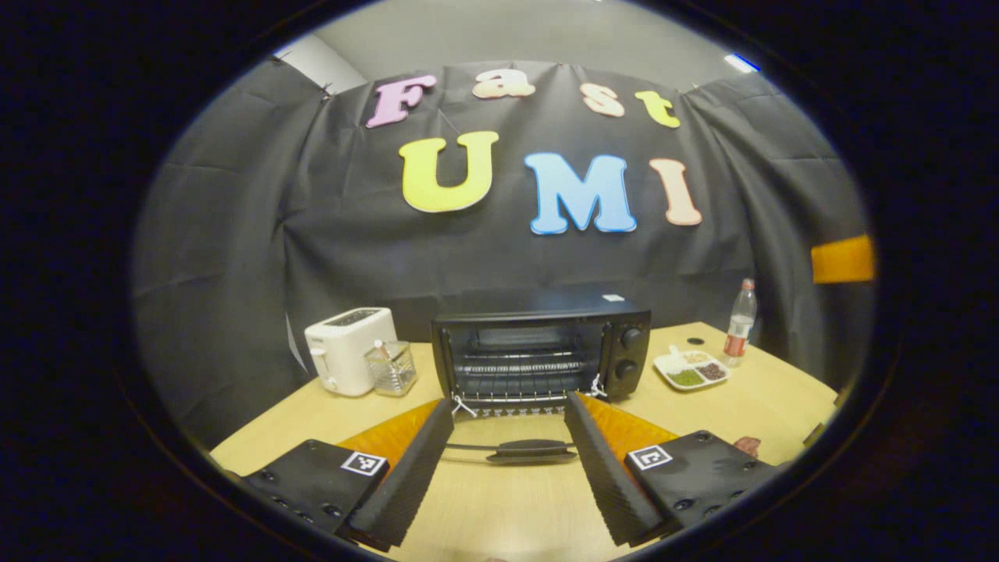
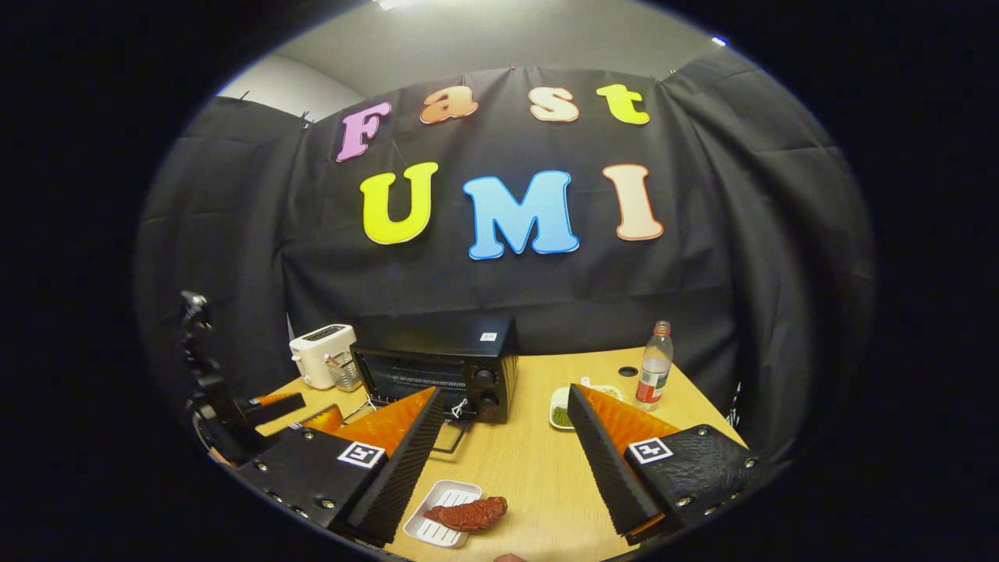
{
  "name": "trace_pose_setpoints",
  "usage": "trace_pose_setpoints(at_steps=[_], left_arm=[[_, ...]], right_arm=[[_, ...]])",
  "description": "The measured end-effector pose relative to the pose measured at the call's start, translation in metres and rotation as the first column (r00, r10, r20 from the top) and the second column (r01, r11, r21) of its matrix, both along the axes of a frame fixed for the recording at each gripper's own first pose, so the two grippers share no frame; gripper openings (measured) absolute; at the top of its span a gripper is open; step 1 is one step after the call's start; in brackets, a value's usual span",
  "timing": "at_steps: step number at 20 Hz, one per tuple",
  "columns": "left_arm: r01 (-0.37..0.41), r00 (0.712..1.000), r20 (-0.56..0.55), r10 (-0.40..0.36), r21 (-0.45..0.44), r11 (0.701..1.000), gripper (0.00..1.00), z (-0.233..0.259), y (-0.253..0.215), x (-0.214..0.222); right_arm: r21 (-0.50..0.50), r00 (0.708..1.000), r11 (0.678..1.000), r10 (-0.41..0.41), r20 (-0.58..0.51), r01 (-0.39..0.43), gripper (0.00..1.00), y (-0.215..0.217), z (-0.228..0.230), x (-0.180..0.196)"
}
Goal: Open the electric oven with the left hand, put the food in, and close the electric oven.
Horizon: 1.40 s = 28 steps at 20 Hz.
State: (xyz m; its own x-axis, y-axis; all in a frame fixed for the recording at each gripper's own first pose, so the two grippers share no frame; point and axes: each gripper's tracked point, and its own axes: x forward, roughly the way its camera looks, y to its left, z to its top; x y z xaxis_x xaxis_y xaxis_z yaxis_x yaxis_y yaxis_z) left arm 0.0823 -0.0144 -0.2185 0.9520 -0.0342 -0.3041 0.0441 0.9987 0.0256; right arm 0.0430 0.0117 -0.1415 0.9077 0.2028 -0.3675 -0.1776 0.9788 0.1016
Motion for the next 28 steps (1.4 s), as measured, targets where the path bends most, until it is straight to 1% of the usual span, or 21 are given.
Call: trace_pose_setpoints(at_steps=[1, 2, 4, 5, 6, 7, 8, 9, 10, 12, 16, 18, 20, 21, 22, 23, 24, 25, 26, 27, 28], left_arm=[[-0.008, 1.0, 0.017, 0.008, 0.004, 1.0, 0.97, 0.012, 0.006, -0.003], [-0.016, 0.999, 0.034, 0.015, 0.006, 1.0, 1.0, 0.025, 0.011, -0.006], [-0.036, 0.997, 0.072, 0.035, 0.007, 0.999, 1.0, 0.048, 0.024, -0.011], [-0.048, 0.995, 0.092, 0.047, 0.007, 0.999, 1.0, 0.06, 0.029, -0.014], [-0.061, 0.992, 0.112, 0.06, 0.004, 0.998, 0.97, 0.072, 0.035, -0.017], [-0.075, 0.989, 0.128, 0.074, 0.001, 0.997, 1.0, 0.079, 0.04, -0.02], [-0.089, 0.986, 0.142, 0.089, 0.0, 0.996, 0.9, 0.089, 0.045, -0.024], [-0.101, 0.982, 0.157, 0.1, -0.002, 0.995, 0.9, 0.097, 0.05, -0.025], [-0.111, 0.979, 0.17, 0.11, -0.004, 0.994, 0.9, 0.105, 0.055, -0.027], [-0.122, 0.974, 0.189, 0.122, -0.011, 0.992, 1.0, 0.118, 0.06, -0.031], [-0.135, 0.965, 0.225, 0.134, -0.012, 0.991, 1.0, 0.141, 0.07, -0.035], [-0.143, 0.962, 0.235, 0.14, -0.006, 0.99, 1.0, 0.145, 0.073, -0.037], [-0.147, 0.962, 0.233, 0.144, -0.007, 0.989, 0.97, 0.145, 0.073, -0.039], [-0.149, 0.961, 0.233, 0.147, -0.01, 0.989, 0.97, 0.143, 0.072, -0.04], [-0.151, 0.961, 0.231, 0.15, -0.011, 0.988, 1.0, 0.143, 0.073, -0.04], [-0.153, 0.961, 0.231, 0.152, -0.011, 0.988, 1.0, 0.143, 0.073, -0.04], [-0.156, 0.96, 0.233, 0.154, -0.009, 0.988, 1.0, 0.144, 0.074, -0.039], [-0.158, 0.96, 0.232, 0.156, -0.008, 0.987, 1.0, 0.144, 0.075, -0.04], [-0.159, 0.96, 0.232, 0.156, -0.008, 0.987, 0.97, 0.144, 0.076, -0.039], [-0.16, 0.96, 0.232, 0.158, -0.009, 0.987, 0.97, 0.143, 0.076, -0.038], [-0.161, 0.96, 0.231, 0.159, -0.01, 0.987, 0.97, 0.142, 0.076, -0.037]], right_arm=[[0.01, 1.0, 1.0, 0.011, -0.019, -0.01, 0.98, 0.001, -0.009, 0.001], [0.024, 0.999, 1.0, 0.019, -0.044, -0.018, 0.98, 0.003, -0.016, 0.003], [0.083, 0.993, 0.996, 0.05, -0.108, -0.042, 0.98, 0.008, -0.035, 0.002], [0.121, 0.986, 0.991, 0.067, -0.151, -0.049, 0.98, 0.011, -0.046, 0.0], [0.158, 0.978, 0.986, 0.079, -0.194, -0.048, 0.98, 0.013, -0.056, -0.002], [0.188, 0.969, 0.981, 0.082, -0.233, -0.037, 0.98, 0.013, -0.067, -0.005], [0.215, 0.961, 0.976, 0.077, -0.266, -0.019, 0.99, 0.013, -0.076, -0.006], [0.24, 0.951, 0.971, 0.076, -0.299, -0.002, 0.99, 0.013, -0.085, -0.007], [0.258, 0.941, 0.966, 0.078, -0.33, 0.01, 0.98, 0.013, -0.095, -0.009], [0.269, 0.914, 0.963, 0.089, -0.397, 0.023, 0.98, 0.015, -0.119, -0.014], [0.259, 0.86, 0.966, 0.113, -0.497, 0.023, 0.98, 0.014, -0.164, -0.034], [0.287, 0.828, 0.957, 0.139, -0.543, 0.027, 0.96, 0.017, -0.176, -0.045], [0.31, 0.796, 0.95, 0.155, -0.585, 0.043, 0.94, 0.023, -0.191, -0.053], [0.319, 0.778, 0.946, 0.16, -0.607, 0.055, 0.94, 0.023, -0.196, -0.056], [0.334, 0.765, 0.94, 0.163, -0.623, 0.072, 0.85, 0.025, -0.2, -0.058], [0.346, 0.753, 0.934, 0.163, -0.637, 0.091, 0.89, 0.025, -0.203, -0.059], [0.362, 0.743, 0.925, 0.16, -0.65, 0.117, 0.79, 0.026, -0.206, -0.058], [0.393, 0.729, 0.908, 0.171, -0.662, 0.144, 0.69, 0.03, -0.206, -0.057], [0.423, 0.714, 0.892, 0.192, -0.674, 0.16, 0.55, 0.035, -0.208, -0.061], [0.444, 0.697, 0.88, 0.21, -0.686, 0.171, 0.55, 0.039, -0.207, -0.065], [0.449, 0.685, 0.877, 0.22, -0.695, 0.174, 0.56, 0.043, -0.21, -0.067]])
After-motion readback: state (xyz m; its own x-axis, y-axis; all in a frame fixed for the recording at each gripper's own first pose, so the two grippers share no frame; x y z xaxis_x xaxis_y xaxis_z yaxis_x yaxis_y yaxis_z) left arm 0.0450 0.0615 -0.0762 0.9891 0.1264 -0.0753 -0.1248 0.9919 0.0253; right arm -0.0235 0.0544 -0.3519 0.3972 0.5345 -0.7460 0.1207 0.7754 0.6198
